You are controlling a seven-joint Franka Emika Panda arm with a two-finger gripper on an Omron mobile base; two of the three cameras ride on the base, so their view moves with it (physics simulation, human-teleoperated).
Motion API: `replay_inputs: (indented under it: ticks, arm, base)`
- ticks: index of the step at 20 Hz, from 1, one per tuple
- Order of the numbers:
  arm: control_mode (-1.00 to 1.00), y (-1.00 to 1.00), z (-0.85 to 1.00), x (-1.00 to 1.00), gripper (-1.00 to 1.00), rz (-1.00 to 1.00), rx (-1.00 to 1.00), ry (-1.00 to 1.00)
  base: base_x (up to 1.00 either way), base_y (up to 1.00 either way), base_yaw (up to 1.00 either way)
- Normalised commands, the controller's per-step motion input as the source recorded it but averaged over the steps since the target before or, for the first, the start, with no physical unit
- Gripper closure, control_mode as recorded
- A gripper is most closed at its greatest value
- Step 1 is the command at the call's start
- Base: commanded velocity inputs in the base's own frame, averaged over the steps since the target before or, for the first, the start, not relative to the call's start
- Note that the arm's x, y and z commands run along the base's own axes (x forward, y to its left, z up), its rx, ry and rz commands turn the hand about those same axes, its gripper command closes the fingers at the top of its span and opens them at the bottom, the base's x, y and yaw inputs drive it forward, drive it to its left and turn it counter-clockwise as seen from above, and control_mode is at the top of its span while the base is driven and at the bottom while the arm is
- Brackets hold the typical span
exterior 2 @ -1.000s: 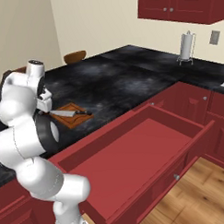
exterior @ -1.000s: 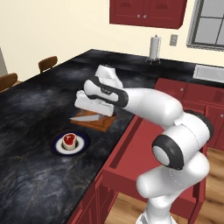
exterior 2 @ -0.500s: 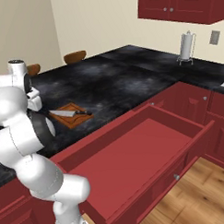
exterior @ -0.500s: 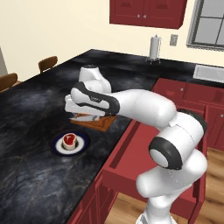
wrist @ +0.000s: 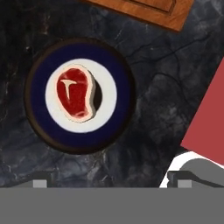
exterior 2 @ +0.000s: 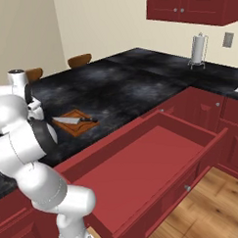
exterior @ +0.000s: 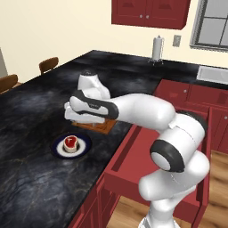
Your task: Pick up the knife from the drawer and place it on the cutting board. Then place the meat from the plate to the cutting board.
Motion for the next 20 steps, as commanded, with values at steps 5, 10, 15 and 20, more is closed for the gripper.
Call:
replay_inputs:
  ticks: [5,10,15,20]
  arm:
    - [-1.0,0.38,-0.27,0.0,-1.0,0.0,-0.02,0.0]
    - [-1.0,0.19,-0.21,0.0,-1.0,0.03,-0.02,0.0]
    - [-1.0,0.05,-0.23,0.0,-1.0,0.1,-0.01,0.0]
    - [-1.0,0.01,-0.25,0.0,-1.0,0.08,0.0,0.0]
  base:
    - [0.0,0.0,0.0]
    - [0.0,0.0,0.0]
    - [0.0,0.0,0.0]
    - [0.0,0.0,0.0]
